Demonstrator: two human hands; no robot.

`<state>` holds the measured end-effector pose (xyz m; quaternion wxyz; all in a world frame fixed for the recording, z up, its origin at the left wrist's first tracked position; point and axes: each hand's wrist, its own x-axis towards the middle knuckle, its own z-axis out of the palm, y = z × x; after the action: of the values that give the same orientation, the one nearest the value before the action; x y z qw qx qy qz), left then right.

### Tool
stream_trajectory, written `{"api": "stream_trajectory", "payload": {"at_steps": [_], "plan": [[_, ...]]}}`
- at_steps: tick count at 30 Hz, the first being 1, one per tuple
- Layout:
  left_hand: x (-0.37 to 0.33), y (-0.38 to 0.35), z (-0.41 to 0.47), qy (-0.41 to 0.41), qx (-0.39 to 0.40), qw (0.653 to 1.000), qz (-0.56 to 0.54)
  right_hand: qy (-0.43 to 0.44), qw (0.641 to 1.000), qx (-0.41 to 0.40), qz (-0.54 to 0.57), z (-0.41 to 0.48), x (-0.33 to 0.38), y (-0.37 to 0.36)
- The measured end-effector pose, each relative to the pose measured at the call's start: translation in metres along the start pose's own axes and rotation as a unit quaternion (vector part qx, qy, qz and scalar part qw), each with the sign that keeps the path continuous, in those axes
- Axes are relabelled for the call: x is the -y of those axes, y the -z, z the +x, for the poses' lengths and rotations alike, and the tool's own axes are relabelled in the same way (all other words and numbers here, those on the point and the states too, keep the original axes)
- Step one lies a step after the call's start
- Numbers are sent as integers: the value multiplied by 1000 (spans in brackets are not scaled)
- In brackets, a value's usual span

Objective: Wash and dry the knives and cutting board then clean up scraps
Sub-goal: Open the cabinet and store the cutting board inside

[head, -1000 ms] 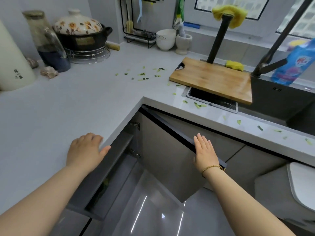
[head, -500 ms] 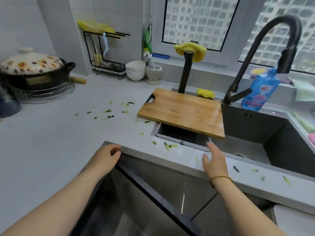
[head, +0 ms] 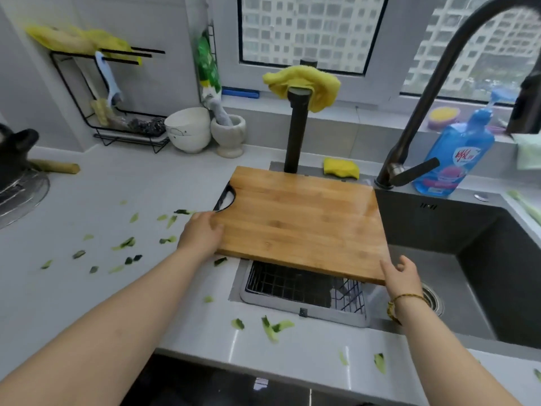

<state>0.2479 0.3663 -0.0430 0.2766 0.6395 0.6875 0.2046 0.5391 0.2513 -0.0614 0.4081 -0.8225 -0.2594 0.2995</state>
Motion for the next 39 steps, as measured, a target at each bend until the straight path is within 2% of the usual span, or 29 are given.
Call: {"api": "stream_trajectory", "payload": {"at_steps": [4,7,13,20,23,27,30,35,39], "plan": [[-10,-3,56,21,35,997,61,-61,998,-5,-25,21,9,-5],[-14,-11,78,51,60,995,67,-97,995,-18,-23,31,17,-8],[-17,-16,94,63,26,997,46,-107,993,-47,31,33,21,-16],[-18,-12,98,98,11,994,-42,-102,987,-81,92,23,25,-16],[-17,-12,103,132,7,983,-128,-72,989,-100,87,20,32,-12],[-23,0,106,210,36,952,-220,-54,988,-106,95,14,34,-6],[-23,5,103,198,77,933,-292,-53,989,-96,101,6,31,-2],[-13,21,87,195,128,929,-287,-33,993,-84,78,-4,24,4],[-1,46,53,209,157,902,-344,-33,995,-50,79,-8,20,8]]}}
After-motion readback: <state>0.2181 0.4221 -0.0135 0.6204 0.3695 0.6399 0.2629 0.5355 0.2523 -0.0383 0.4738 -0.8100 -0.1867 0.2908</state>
